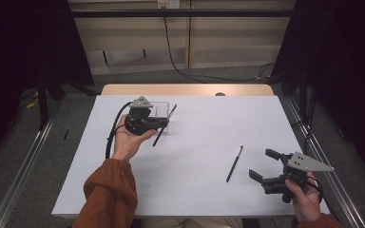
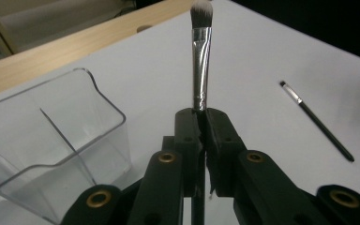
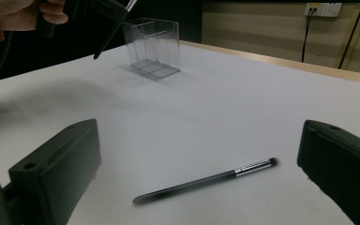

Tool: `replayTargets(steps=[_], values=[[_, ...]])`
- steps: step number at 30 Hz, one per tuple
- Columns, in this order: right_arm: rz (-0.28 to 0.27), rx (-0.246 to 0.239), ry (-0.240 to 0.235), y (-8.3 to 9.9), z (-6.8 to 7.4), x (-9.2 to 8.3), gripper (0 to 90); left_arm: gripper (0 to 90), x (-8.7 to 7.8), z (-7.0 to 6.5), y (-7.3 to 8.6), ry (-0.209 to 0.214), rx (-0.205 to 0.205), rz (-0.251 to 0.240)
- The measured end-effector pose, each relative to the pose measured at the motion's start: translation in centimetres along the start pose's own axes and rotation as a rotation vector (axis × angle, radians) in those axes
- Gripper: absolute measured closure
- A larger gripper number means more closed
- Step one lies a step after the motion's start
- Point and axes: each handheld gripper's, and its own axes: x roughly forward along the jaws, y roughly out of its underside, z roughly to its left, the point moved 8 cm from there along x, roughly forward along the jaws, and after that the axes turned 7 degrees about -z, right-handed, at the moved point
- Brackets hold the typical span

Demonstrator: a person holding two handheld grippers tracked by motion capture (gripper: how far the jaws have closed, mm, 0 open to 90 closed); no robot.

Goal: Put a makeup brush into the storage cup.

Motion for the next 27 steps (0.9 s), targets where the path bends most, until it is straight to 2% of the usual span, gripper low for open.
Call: replayTargets(steps=[2,7,9,20,27], values=[[-0.001,0.001,0.001,0.0,0.0,0.0,0.0,84.2,-0.2,0.0,-0.3,0.001,-0.002,-0.028],[-0.003,0.003,-0.002,0.0,0.0,0.0,0.0,84.2,-0.6,-0.1,-0.7,0.000,0.011,-0.060],[-0.001,0.005,-0.002,0.0,0.0,-0.1,0.0,84.2,-0.7,-0.1,-0.8,0.001,0.002,-0.079],[-0.001,0.001,-0.010,0.0,0.1,0.0,0.0,84.2,-1.4,0.2,-2.3,-0.034,0.029,-0.150],[-0.002,0.005,-0.010,0.0,0.0,0.1,0.0,84.2,-2.0,1.1,-3.2,-0.064,0.012,-0.200]])
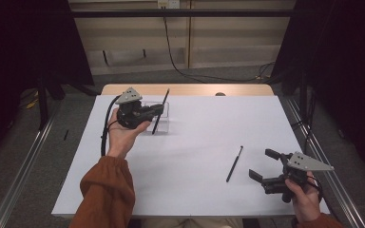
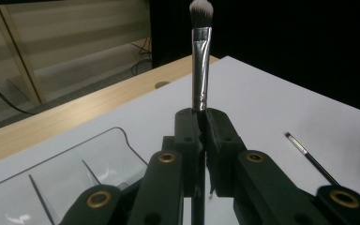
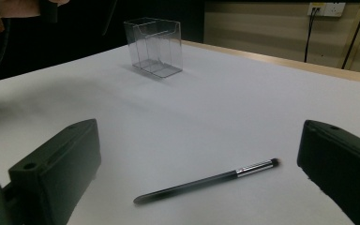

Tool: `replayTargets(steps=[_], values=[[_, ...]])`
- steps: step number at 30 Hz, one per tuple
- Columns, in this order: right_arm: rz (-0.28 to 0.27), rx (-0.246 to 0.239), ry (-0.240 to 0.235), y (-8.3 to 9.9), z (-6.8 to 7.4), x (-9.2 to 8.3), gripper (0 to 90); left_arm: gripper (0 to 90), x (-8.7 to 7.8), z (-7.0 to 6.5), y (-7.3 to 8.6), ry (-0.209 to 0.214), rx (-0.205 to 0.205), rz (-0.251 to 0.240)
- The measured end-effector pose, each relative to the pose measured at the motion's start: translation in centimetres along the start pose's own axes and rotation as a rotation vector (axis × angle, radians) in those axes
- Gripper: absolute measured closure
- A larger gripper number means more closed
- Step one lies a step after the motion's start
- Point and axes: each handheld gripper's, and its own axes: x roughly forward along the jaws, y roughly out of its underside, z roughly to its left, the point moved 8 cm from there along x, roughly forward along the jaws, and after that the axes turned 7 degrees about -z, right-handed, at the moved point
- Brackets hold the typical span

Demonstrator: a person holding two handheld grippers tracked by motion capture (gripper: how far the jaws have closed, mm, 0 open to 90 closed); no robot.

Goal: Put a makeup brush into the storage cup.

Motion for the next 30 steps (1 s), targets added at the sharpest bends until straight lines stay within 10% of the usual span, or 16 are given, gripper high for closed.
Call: replayTargets(steps=[30], values=[[-0.002,-0.004,-0.011,-0.1,0.3,-0.2,0.0,84.2,-0.7,3.6,-2.6,-0.114,-0.005,-0.059]])
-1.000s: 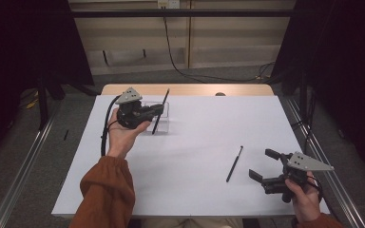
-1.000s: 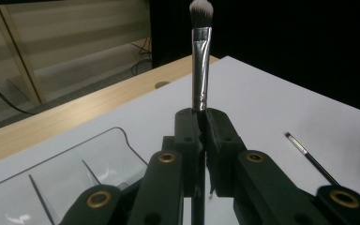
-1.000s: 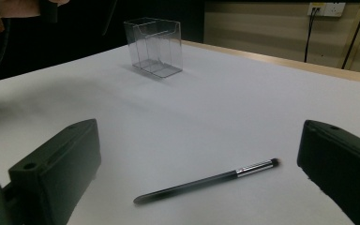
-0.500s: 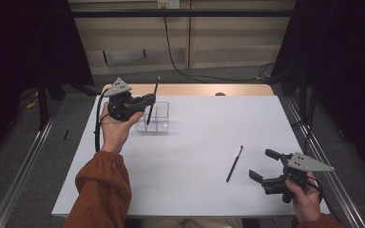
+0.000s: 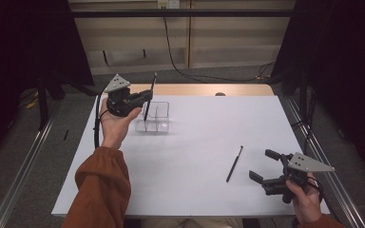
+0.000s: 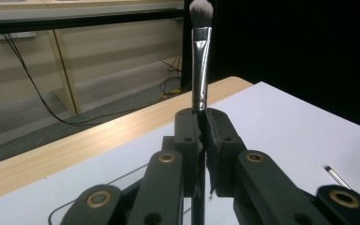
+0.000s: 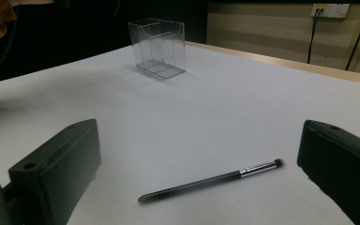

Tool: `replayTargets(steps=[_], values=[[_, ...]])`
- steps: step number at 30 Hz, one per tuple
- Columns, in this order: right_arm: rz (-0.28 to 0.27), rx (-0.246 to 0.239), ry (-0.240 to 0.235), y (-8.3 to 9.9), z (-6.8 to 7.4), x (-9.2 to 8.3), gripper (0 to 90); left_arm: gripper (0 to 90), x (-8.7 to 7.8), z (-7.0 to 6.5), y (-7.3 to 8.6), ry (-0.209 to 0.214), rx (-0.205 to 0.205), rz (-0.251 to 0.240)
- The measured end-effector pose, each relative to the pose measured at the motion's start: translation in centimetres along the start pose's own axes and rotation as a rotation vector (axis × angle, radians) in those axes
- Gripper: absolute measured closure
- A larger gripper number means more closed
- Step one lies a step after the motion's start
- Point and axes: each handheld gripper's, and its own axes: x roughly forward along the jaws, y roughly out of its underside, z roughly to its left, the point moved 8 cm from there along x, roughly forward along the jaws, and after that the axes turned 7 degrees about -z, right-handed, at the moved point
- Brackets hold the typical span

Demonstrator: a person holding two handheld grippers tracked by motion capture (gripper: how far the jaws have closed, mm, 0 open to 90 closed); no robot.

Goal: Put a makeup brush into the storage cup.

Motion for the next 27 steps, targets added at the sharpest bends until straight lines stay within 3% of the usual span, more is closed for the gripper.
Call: replayTargets(steps=[3,5,11,20,27], values=[[0.001,-0.002,-0.001,0.0,0.0,0.0,0.0,84.2,-0.1,0.0,-0.7,0.006,-0.018,-0.034],[-0.001,0.001,-0.002,0.0,0.0,0.0,0.0,84.2,0.0,0.0,-0.9,-0.001,0.006,-0.033],[0.001,-0.001,-0.001,0.0,0.0,0.0,0.0,84.2,0.5,0.8,-0.9,-0.015,0.019,-0.019],[0.002,0.003,0.001,0.1,0.0,0.0,0.0,84.2,0.8,2.4,-1.8,-0.046,0.014,-0.059],[0.003,0.002,0.001,0.1,0.0,0.0,0.0,84.1,1.2,3.2,-1.9,-0.063,0.016,-0.046]])
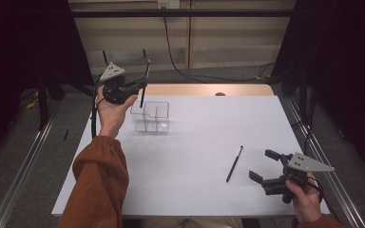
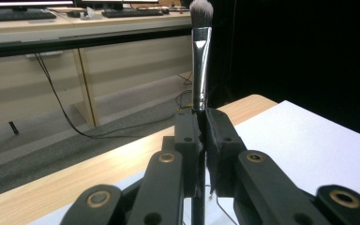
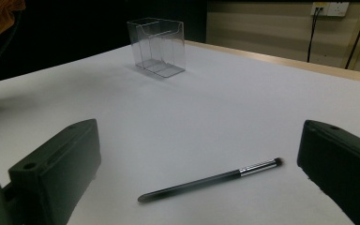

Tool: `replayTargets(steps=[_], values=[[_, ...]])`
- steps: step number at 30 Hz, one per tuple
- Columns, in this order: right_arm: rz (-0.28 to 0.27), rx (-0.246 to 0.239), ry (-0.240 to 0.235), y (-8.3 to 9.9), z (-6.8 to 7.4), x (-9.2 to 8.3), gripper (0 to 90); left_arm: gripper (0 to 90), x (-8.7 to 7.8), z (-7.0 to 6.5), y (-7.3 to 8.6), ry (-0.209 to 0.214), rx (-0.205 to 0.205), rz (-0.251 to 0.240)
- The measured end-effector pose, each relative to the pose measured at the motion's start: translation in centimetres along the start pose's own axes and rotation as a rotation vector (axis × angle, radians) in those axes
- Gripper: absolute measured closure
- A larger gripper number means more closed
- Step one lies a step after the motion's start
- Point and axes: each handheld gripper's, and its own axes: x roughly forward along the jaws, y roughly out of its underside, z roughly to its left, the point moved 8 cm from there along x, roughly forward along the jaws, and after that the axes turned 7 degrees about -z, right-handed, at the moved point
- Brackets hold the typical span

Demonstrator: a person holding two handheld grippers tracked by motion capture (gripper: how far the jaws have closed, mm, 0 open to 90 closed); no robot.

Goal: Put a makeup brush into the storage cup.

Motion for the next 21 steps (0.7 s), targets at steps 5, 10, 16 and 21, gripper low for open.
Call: replayTargets(steps=[5,10,16,21], values=[[0.000,-0.001,0.001,0.0,0.0,0.0,0.0,84.1,0.2,0.5,0.0,-0.014,0.001,0.000],[0.000,-0.001,-0.001,0.0,0.0,0.0,0.0,84.1,0.4,1.2,0.2,-0.030,-0.005,-0.012],[0.000,0.001,0.000,0.0,0.0,0.0,0.0,84.1,0.6,1.8,0.3,-0.035,-0.017,-0.014],[0.000,-0.002,-0.002,0.0,0.0,0.0,0.0,84.1,0.7,2.2,0.8,-0.045,-0.018,-0.005]])
